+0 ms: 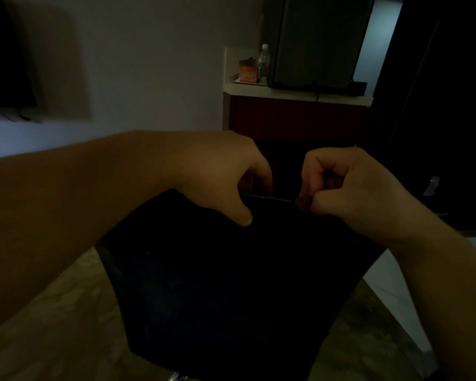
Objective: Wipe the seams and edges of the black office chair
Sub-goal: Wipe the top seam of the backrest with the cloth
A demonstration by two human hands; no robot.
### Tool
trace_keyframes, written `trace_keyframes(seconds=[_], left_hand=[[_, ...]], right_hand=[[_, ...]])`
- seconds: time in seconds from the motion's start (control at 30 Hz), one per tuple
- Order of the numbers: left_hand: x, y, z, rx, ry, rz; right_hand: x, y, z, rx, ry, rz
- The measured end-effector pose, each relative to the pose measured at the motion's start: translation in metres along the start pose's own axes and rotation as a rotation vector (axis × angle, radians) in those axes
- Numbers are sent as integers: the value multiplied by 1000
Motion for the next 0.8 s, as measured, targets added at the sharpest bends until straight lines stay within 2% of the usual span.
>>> trace_keyframes(seconds=[0.1, 0.23, 0.37, 0.5, 0.63, 0.73, 0.8], left_hand=[[6, -4, -1, 22, 6, -11], [10, -3, 3, 3, 33, -23], [9, -1, 3, -13, 33, -13], [11, -3, 3, -1, 33, -36], [12, -4, 4, -30, 26, -30], [9, -5, 4, -23, 12, -28], [9, -7, 5, -35, 19, -21]], right_hand=[[-4, 3, -1, -71, -97, 36], [3, 0, 4, 86, -27, 2], [-2, 3, 0, -12, -78, 18], [8, 2, 8, 109, -60, -7], [3, 8, 4, 29, -61, 41], [10, 7, 9, 138, -58, 9], [11, 8, 9, 133, -37, 24]])
Point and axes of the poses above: each hand's wrist, its own y-axis towards the middle knuckle, its own z-axis out of the palm, x = y × z, the point moved 5 cm from there along y, towards the middle knuckle, and after that the axes turned 12 degrees about x, right-handed, at the moved point
